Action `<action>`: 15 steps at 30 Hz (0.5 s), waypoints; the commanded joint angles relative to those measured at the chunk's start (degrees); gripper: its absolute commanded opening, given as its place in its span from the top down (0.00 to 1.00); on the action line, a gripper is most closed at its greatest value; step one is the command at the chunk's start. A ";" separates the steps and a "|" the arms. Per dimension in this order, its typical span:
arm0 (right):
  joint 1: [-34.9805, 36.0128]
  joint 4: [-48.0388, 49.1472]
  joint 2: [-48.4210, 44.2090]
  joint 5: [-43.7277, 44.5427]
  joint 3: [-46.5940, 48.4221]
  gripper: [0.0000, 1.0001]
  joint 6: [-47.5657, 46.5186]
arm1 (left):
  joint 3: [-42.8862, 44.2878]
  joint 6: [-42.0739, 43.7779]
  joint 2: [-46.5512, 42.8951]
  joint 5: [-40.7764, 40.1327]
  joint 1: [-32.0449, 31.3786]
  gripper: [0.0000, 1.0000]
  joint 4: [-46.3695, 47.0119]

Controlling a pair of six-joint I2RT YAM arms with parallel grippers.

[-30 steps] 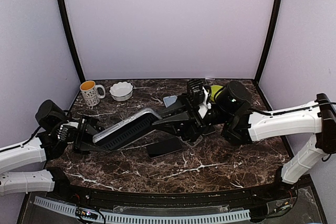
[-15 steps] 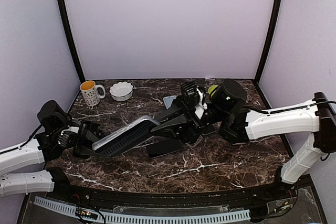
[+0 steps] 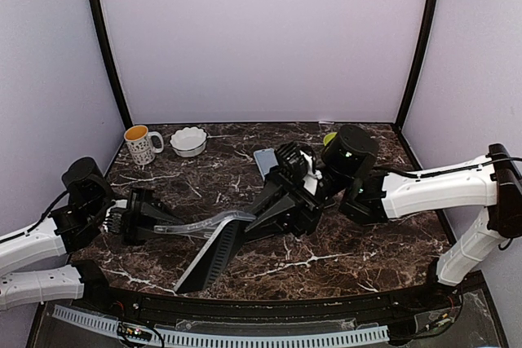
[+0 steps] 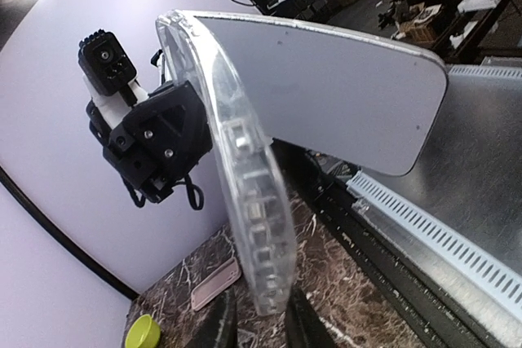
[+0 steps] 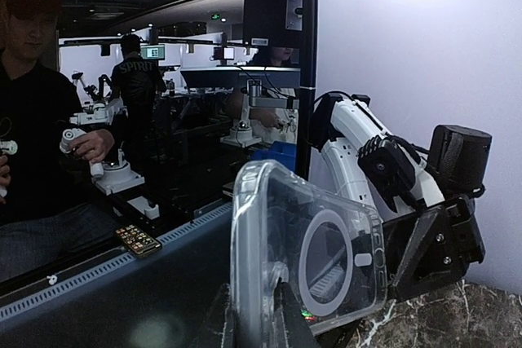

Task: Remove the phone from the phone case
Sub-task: Remove the bottom left corner of the phone case.

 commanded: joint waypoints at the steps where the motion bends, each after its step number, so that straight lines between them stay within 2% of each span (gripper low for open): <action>1: 1.59 -10.43 -1.76 -2.49 -1.87 1.00 -3.05 | 2.68 5.79 -0.44 -10.57 0.69 0.72 -2.66; 5: 0.34 -21.39 -4.72 3.51 -1.29 1.00 -13.55 | 2.19 6.52 -1.15 -12.19 0.69 0.57 -3.48; 8: -0.96 -26.06 -6.91 8.73 -1.36 1.00 -18.61 | 2.50 8.31 -1.26 -13.72 0.71 0.47 -5.40; 15: -3.62 -33.09 -11.95 15.23 -2.11 1.00 -26.04 | 3.19 12.30 -1.83 -17.26 0.69 0.43 -11.23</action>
